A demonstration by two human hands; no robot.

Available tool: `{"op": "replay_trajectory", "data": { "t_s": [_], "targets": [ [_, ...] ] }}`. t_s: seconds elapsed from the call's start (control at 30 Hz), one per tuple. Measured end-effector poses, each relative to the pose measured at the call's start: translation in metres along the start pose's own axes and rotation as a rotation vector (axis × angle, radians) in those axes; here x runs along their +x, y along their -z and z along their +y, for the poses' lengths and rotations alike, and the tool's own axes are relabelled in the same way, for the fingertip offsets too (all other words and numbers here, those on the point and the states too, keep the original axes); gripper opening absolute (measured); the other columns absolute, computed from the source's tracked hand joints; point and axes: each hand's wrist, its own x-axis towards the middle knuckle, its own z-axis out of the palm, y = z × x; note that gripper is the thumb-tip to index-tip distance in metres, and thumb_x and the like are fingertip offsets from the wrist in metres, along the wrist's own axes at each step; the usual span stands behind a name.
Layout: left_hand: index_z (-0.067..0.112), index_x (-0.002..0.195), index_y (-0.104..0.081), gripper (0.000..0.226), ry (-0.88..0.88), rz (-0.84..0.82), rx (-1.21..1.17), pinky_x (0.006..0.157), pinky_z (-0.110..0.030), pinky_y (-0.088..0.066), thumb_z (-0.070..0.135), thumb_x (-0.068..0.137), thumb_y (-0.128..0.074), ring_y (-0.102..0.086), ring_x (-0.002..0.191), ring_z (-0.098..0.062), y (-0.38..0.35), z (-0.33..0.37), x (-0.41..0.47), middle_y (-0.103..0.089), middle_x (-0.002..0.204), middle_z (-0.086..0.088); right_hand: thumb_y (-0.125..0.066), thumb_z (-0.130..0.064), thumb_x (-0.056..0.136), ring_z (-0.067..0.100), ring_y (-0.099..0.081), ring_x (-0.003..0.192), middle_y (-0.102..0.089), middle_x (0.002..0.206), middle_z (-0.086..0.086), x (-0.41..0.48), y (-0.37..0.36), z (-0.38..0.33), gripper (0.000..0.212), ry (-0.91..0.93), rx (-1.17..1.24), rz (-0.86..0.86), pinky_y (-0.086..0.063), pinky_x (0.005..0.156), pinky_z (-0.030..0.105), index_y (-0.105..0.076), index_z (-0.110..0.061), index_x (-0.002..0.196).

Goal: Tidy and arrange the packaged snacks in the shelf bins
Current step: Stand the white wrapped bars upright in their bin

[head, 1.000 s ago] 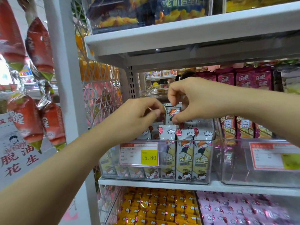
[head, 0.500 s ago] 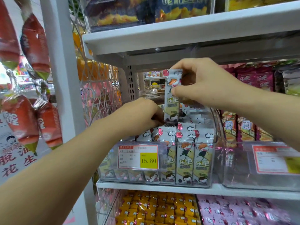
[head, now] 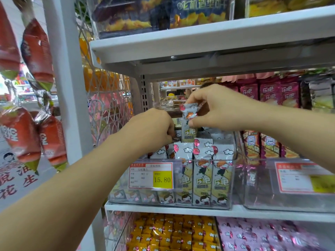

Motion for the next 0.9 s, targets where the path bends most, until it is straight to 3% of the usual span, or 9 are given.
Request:
{"op": "replay_trajectory", "data": {
  "t_s": [0.13,0.23,0.3,0.4,0.5,0.63,0.7,0.8,0.9],
  "targets": [
    [0.027,0.080,-0.069,0.016,0.014,0.007,-0.032,0.078,-0.039,-0.054,0.017,0.085,-0.058,-0.054,0.074,-0.018,-0.001,-0.002,0.000,-0.052,0.066,0.011,-0.079,-0.029,0.074,0.004,-0.047,0.076,-0.048,0.087,-0.018,0.001,-0.014,-0.002,0.036,0.053,-0.199,-0.066,-0.040,0.071,0.022,-0.056,-0.028,0.102],
    [0.025,0.098,-0.074,0.020,0.007,0.020,-0.130,0.070,-0.020,-0.046,0.019,0.091,-0.056,-0.051,0.066,-0.005,0.001,-0.008,-0.003,-0.058,0.072,0.015,-0.076,-0.036,0.076,-0.001,-0.047,0.077,-0.046,0.084,-0.022,0.003,-0.009,-0.001,0.029,0.060,-0.233,-0.080,-0.047,0.078,0.030,-0.055,-0.036,0.096],
    [0.027,0.100,-0.072,0.017,-0.011,0.026,-0.244,0.054,-0.005,-0.037,0.024,0.094,-0.056,-0.053,0.059,0.007,0.006,-0.011,-0.011,-0.060,0.072,0.019,-0.072,-0.039,0.080,-0.007,-0.048,0.070,-0.050,0.076,-0.024,0.004,-0.005,-0.001,0.017,0.085,-0.262,-0.104,-0.043,0.069,0.023,-0.065,-0.034,0.095],
    [0.031,0.097,-0.072,0.017,-0.049,-0.013,-0.481,0.046,-0.008,-0.037,0.038,0.091,-0.057,-0.050,0.047,0.003,0.011,-0.013,-0.024,-0.063,0.064,0.015,-0.069,-0.039,0.083,-0.013,-0.049,0.063,-0.054,0.062,-0.023,0.009,-0.008,-0.001,0.012,0.093,-0.333,-0.193,-0.041,0.059,0.020,-0.072,-0.028,0.084],
    [0.037,0.092,-0.071,0.027,-0.112,-0.105,-0.590,0.063,-0.018,-0.051,0.057,0.078,-0.058,-0.061,0.064,-0.003,0.007,-0.011,-0.033,-0.069,0.079,0.012,-0.061,-0.033,0.089,-0.001,-0.051,0.066,-0.056,0.068,-0.020,0.017,-0.017,0.000,0.017,0.094,-0.418,-0.343,-0.048,0.068,0.024,-0.074,-0.024,0.097],
    [0.031,0.096,-0.069,0.019,-0.148,-0.081,-0.531,0.079,-0.013,-0.048,0.043,0.082,-0.067,-0.061,0.089,0.005,-0.002,-0.012,-0.034,-0.066,0.101,0.013,-0.053,-0.029,0.095,0.002,-0.052,0.064,-0.061,0.072,-0.016,0.020,-0.021,0.000,0.022,0.101,-0.475,-0.477,-0.039,0.058,0.017,-0.072,-0.019,0.101],
    [0.028,0.091,-0.070,0.014,-0.155,-0.056,-0.514,0.083,-0.021,-0.048,0.039,0.083,-0.068,-0.061,0.092,0.002,-0.003,-0.015,-0.035,-0.066,0.104,0.011,-0.055,-0.032,0.094,0.002,-0.059,0.075,-0.070,0.089,-0.014,0.019,-0.016,0.002,0.022,0.071,-0.383,-0.400,-0.045,0.069,0.018,-0.073,-0.022,0.101],
    [0.027,0.085,-0.068,0.011,-0.167,-0.060,-0.497,0.088,-0.030,-0.048,0.037,0.085,-0.067,-0.059,0.097,-0.001,-0.001,-0.019,-0.037,-0.064,0.107,0.012,-0.060,-0.030,0.091,-0.006,-0.057,0.077,-0.070,0.095,-0.012,0.022,-0.005,0.007,0.013,0.033,-0.245,-0.122,-0.040,0.067,0.005,-0.072,-0.024,0.093],
    [0.030,0.085,-0.065,0.008,-0.179,-0.061,-0.467,0.088,-0.024,-0.045,0.038,0.085,-0.065,-0.056,0.101,0.002,-0.001,-0.020,-0.039,-0.062,0.112,0.015,-0.060,-0.030,0.091,0.013,-0.058,0.107,-0.063,0.122,-0.001,0.029,-0.002,0.014,0.034,-0.028,-0.391,-0.087,-0.045,0.089,0.024,-0.060,-0.019,0.124]
  ]
}}
